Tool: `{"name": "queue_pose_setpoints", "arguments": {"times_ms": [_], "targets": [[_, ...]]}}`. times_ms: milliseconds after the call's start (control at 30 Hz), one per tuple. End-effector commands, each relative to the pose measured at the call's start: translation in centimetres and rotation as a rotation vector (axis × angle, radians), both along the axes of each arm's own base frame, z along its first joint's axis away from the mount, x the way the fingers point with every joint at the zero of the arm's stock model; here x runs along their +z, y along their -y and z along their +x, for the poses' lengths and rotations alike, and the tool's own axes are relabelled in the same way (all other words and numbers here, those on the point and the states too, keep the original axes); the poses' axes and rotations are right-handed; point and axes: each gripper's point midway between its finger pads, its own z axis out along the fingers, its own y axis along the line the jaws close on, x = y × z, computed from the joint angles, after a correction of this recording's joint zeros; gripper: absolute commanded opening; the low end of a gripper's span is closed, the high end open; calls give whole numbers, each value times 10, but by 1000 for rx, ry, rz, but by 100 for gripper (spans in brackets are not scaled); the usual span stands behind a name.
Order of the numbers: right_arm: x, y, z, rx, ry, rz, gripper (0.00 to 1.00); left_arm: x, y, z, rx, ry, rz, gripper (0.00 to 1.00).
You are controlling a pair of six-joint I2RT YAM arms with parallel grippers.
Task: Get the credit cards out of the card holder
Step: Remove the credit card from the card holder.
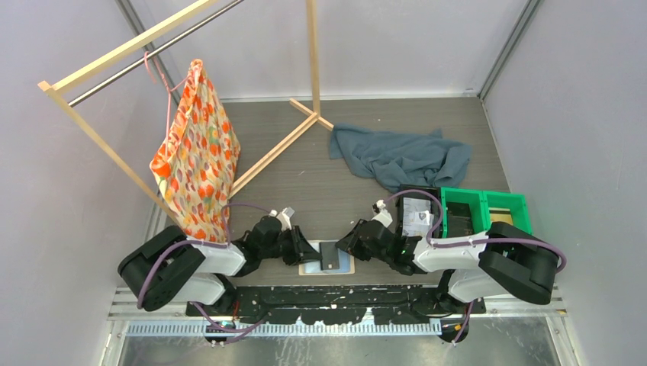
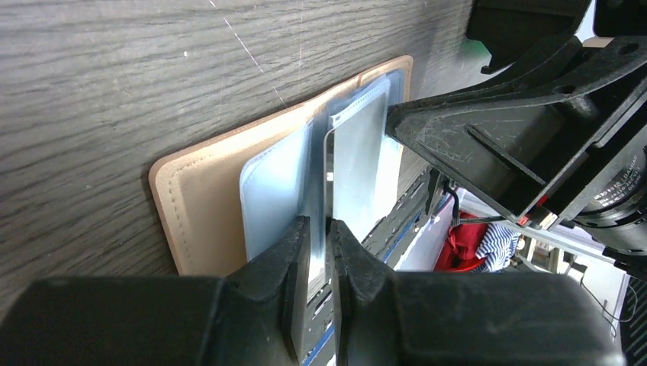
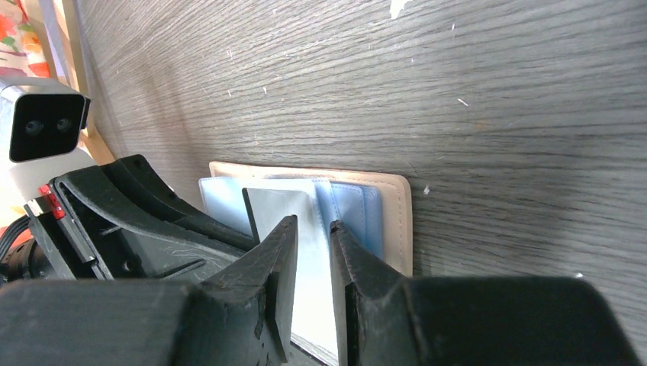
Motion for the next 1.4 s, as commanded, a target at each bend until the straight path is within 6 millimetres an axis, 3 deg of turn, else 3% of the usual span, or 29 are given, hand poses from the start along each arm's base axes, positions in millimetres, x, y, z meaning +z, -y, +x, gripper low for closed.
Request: {"name": "queue_pose_setpoints", "arguments": {"times_ms": [0, 100, 167, 333, 500, 833, 1067, 1367], "targets": [[-28, 22, -7, -5, -36, -125, 28, -3, -8, 2, 35, 8, 24, 17], [-28, 21, -7, -1, -38, -125, 28, -1, -8, 2, 35, 15, 18, 1], [-28, 20, -6, -1, -38, -124, 28, -1, -8, 2, 37, 15, 20, 1], [-27, 19, -6, 1, -35, -125, 28, 1, -5, 2, 25, 18, 10, 31], [-27, 18, -6, 4, -35, -125, 28, -1, -3, 2, 20, 9, 4, 38], [-28, 19, -6, 2, -38, -129, 28, 0, 5, 2, 10, -8, -44, 24], [-29, 20, -6, 0, -39, -131, 28, -3, 7, 1, 14, -25, -67, 1], [-32, 24, -8, -8, -44, -137, 28, -11, -3, -6, 22, -38, -31, 1]]}}
